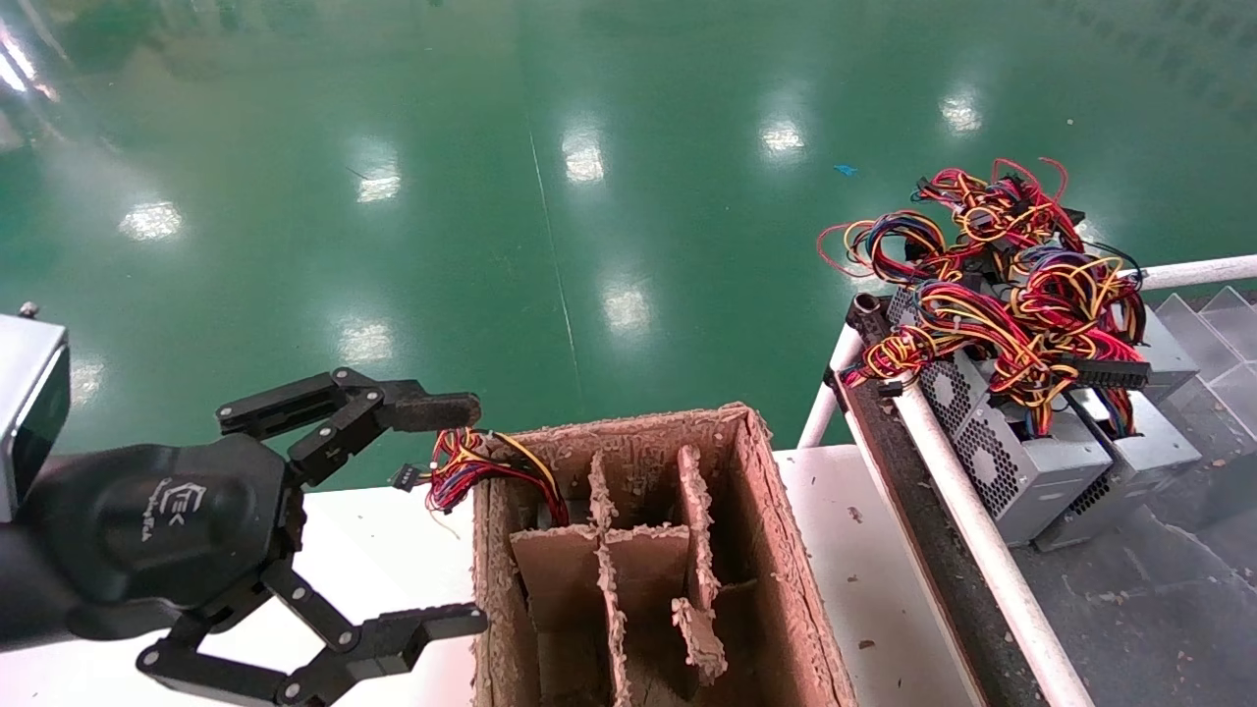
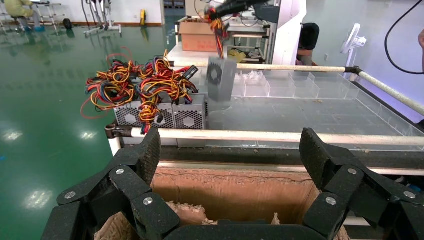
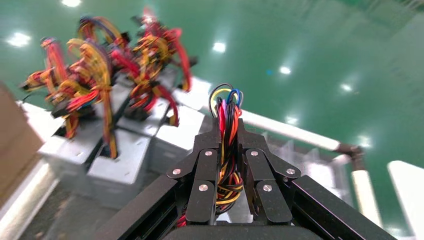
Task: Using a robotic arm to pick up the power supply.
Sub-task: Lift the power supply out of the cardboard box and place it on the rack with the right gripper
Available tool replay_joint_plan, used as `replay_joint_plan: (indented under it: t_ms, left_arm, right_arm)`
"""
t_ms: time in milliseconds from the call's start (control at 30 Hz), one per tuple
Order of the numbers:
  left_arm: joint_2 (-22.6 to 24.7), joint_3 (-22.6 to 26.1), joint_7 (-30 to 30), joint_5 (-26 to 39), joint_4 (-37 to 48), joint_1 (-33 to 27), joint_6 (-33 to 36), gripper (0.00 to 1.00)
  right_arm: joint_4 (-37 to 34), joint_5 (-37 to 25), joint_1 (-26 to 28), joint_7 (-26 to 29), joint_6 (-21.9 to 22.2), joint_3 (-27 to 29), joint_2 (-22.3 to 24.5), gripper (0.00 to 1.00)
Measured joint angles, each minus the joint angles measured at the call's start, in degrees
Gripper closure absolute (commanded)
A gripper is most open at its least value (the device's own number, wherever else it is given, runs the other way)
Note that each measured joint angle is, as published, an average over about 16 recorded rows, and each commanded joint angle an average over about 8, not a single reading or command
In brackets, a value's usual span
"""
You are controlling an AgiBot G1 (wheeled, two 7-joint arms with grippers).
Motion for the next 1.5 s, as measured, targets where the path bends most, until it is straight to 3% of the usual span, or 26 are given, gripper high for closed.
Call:
replay_joint_plan:
  t_ms: [400,767,833,1033,1100,1500]
  left_arm:
    - [0.0,0.0,0.0,0.0,0.0,0.0,0.0,0.00]
    - [0.0,0.0,0.0,0.0,0.0,0.0,0.0,0.00]
    - [0.0,0.0,0.0,0.0,0.0,0.0,0.0,0.00]
    - [0.0,0.0,0.0,0.0,0.0,0.0,0.0,0.00]
    - [0.0,0.0,0.0,0.0,0.0,0.0,0.0,0.00]
    - [0.0,0.0,0.0,0.0,0.0,0.0,0.0,0.00]
  right_arm:
    - [1.0,3.4,-5.9,-2.0,2.4,0.3,-3.8,1.00]
    - [5.8,2.7,-6.1,0.5,6.9,-0.3,-6.2,1.00]
    - [6.4,2.1,-5.5,0.9,7.7,-0.6,-6.8,0.92]
    - [7.6,0.0,-3.2,2.2,9.3,-2.0,-8.7,0.17]
    - [7.7,-0.7,-2.3,2.6,9.5,-2.5,-9.3,0.00]
    - [6.2,-3.3,3.0,3.9,8.2,-4.4,-11.4,0.00]
